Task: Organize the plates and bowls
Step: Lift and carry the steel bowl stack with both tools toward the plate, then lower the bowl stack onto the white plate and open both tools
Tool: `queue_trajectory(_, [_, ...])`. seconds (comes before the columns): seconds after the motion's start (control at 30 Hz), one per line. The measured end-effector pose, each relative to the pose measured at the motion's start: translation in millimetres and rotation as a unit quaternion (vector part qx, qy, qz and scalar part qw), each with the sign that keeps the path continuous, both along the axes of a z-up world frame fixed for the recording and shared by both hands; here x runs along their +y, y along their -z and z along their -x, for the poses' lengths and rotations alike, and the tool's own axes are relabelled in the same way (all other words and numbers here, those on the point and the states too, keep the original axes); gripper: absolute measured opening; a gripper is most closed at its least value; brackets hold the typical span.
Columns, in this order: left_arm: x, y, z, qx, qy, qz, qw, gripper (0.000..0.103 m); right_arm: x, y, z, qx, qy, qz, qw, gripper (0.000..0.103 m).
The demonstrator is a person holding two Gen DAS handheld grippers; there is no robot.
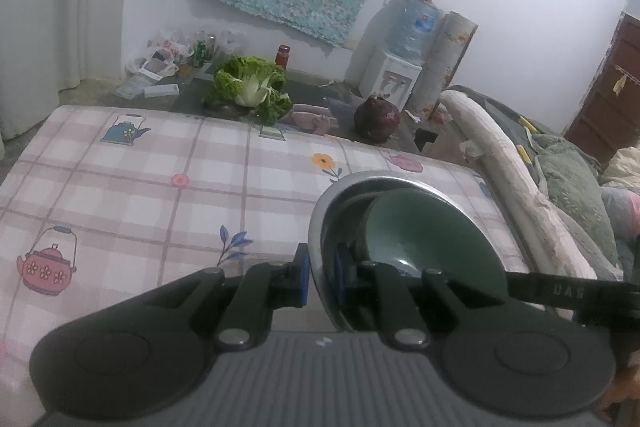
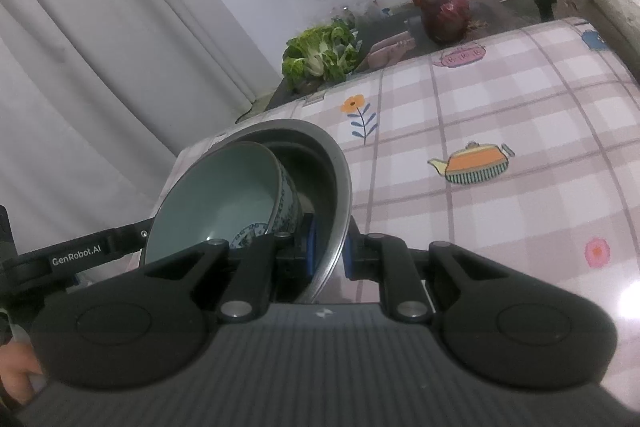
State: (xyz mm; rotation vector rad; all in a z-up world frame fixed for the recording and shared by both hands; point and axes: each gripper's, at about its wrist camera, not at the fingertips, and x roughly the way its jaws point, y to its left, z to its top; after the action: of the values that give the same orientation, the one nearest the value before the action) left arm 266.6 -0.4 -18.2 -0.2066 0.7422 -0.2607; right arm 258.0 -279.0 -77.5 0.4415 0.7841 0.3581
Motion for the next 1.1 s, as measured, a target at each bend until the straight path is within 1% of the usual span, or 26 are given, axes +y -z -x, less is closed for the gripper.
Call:
queue_trajectory(0.43, [-3, 1, 44, 0.005, 0.01, 0.008, 0.9999, 0.012, -4, -1, 52, 0.009, 0.013, -0.003, 1.0, 0.014])
queue_trajectory(0.57, [-5, 3, 57, 0.009, 0.015, 0.005, 0.9998, 0.012, -5, 2, 67, 0.012, 0.017, -0.003, 1.0, 0.014])
queue_trajectory(0.97, [-5, 30, 89, 0.042, 0.023, -0.005, 0.9988, 0.013, -3, 27, 102, 0.042, 0.012, 0.006, 0.999, 0.014])
queue_trajectory(1.1, [-5, 42, 95, 0.056, 0.024, -0.014, 0.9981, 0.015, 1, 35, 109, 0.044, 0.009, 0.025, 0.999, 0.014])
